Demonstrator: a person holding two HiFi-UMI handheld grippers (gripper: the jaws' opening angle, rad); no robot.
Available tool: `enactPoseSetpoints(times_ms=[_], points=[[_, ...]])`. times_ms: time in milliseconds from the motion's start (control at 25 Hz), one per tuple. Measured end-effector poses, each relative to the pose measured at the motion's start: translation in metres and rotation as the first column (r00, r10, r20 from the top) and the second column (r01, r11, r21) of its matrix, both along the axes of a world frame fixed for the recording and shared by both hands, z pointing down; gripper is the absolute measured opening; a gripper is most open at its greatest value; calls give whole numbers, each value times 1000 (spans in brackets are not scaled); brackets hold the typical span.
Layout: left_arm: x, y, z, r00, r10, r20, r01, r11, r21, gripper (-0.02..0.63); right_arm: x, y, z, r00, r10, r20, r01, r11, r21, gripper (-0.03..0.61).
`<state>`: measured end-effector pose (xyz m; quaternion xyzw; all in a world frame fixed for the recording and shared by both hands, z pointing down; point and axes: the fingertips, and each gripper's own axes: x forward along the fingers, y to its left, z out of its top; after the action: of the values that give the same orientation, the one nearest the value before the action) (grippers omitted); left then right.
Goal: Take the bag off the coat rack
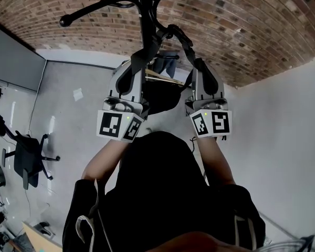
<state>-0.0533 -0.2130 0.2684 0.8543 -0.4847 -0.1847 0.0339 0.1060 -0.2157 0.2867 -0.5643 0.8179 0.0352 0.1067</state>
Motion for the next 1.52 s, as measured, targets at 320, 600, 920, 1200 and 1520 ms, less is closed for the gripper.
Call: enactPoseSetpoints(times_ms=[320, 600, 920, 1200, 1520], points=[[-4, 11, -21, 1000, 7, -24, -6, 1000, 26, 21, 9, 15, -26, 999, 26, 26, -28, 998, 64, 23], [-2, 16, -27, 999, 16, -47, -14, 999, 35, 21, 17, 24, -34, 997, 59, 59, -64, 994, 90, 23], [-12, 13, -35, 997, -25, -69, 28, 999, 42, 21, 12, 30, -47, 992, 66, 107, -80, 988, 133, 23], [-24, 17, -41, 992, -64, -113, 72, 995, 65, 21, 30, 35, -56, 983, 95, 157, -120, 979, 163, 23], [-39, 17, -28, 987, -99, -127, 103, 994, 24, 21, 41, 38, -39, 985, 119, 128, -132, 986, 105, 23]])
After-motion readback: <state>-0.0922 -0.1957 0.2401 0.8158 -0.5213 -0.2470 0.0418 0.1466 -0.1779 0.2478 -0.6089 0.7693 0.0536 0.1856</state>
